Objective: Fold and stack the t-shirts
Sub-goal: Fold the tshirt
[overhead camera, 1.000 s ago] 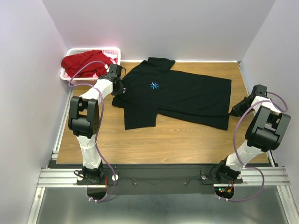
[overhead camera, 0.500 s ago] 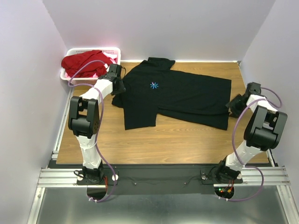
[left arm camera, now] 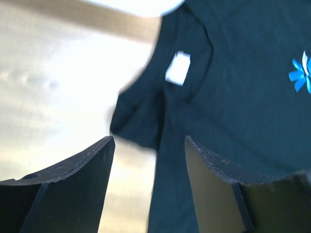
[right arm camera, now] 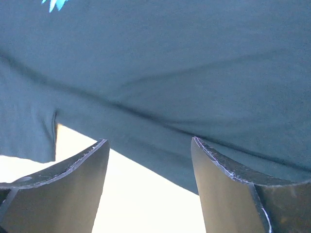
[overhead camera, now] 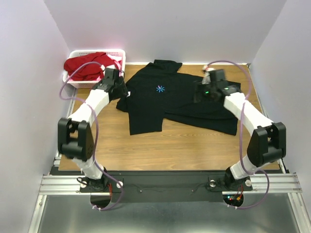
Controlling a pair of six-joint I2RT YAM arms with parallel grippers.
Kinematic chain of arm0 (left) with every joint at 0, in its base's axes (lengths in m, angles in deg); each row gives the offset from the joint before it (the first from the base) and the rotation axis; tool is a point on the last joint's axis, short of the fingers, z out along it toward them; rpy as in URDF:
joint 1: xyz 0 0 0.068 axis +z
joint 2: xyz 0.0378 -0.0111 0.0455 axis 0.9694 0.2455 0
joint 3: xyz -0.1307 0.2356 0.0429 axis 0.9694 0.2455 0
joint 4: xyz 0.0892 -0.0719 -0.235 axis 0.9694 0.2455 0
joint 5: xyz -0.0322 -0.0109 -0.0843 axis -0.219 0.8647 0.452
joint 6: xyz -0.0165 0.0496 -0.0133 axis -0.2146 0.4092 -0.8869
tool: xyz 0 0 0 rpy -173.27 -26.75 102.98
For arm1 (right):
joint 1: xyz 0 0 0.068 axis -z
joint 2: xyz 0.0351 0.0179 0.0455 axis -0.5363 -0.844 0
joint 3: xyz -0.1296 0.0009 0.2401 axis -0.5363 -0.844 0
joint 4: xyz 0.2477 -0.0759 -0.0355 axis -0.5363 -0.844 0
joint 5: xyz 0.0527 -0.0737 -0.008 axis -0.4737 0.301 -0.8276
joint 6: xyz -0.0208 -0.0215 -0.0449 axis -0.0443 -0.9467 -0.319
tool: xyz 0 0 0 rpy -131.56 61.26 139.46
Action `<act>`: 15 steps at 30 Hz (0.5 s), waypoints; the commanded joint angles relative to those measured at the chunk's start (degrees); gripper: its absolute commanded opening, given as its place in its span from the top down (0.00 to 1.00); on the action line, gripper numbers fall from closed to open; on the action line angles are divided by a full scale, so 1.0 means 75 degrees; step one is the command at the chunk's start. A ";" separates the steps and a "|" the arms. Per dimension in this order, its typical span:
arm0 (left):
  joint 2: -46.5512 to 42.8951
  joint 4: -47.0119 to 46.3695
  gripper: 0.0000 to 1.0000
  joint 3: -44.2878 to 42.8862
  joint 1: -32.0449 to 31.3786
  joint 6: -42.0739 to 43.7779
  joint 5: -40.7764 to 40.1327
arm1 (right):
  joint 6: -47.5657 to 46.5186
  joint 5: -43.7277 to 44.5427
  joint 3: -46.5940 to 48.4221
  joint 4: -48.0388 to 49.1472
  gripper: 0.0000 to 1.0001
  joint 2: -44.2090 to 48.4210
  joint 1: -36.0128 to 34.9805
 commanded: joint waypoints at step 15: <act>-0.1456 -0.0174 0.28 0.3567 -0.1717 -0.1059 0.0198 | -0.1886 -0.0477 0.1310 0.0531 0.41 -0.2730 -0.3919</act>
